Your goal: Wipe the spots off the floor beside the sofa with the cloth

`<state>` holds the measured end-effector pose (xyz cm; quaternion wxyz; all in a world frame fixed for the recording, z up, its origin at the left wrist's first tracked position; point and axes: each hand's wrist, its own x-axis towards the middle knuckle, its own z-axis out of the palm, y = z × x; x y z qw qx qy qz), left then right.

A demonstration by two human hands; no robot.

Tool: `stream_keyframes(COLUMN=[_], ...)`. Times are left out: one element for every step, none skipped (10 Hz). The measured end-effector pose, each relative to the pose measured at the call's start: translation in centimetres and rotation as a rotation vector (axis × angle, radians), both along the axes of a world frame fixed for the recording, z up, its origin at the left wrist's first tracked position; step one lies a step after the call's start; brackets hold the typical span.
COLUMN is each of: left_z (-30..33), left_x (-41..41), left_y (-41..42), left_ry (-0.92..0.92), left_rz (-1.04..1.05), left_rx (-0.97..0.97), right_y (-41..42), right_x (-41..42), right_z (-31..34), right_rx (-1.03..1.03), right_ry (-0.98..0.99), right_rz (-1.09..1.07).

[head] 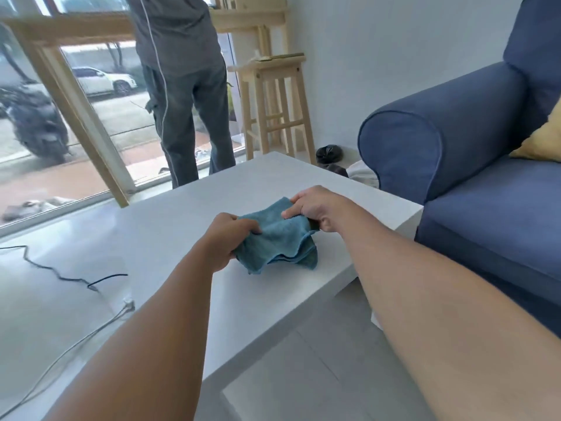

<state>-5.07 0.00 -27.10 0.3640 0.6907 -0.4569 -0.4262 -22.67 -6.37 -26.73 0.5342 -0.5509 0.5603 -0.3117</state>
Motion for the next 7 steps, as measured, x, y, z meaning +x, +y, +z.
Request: stream_keyframes(left_z=[-1.0, -1.6, -1.6, -1.2, -0.8, -0.5, -0.1], left_x=[1.9, 2.7, 2.3, 1.5, 1.1, 0.9, 0.1], left_y=[-0.2, -0.9, -1.6, -2.0, -1.7, -1.5, -1.8], left_ry=[-0.049, -0.132, -0.349, -0.632, -0.884, -0.995, -1.047], left_rz=[0.035, 0.061, 0.027, -0.012, -0.076, -0.104, -0.098], left_rx=[0.033, 0.048, 0.077, 0.085, 0.091, 0.026, -0.14], right_y=[-0.8, -1.3, -0.8, -0.4, 0.0, 0.4, 1.4], right_x=[2.6, 3.5, 3.5, 3.6, 3.2, 1.7, -0.4], right_z=[-1.5, -2.4, -2.4, -2.6, -2.7, -2.4, -1.8], right_rx=[-0.023, -0.067, -0.16, -0.276, -0.367, -0.406, -0.426], right_ry=[0.133, 0.178, 0.3, 0.391, 0.473, 0.504, 0.584], right_rz=[0.017, 0.001, -0.012, -0.04, -0.071, -0.107, -0.168])
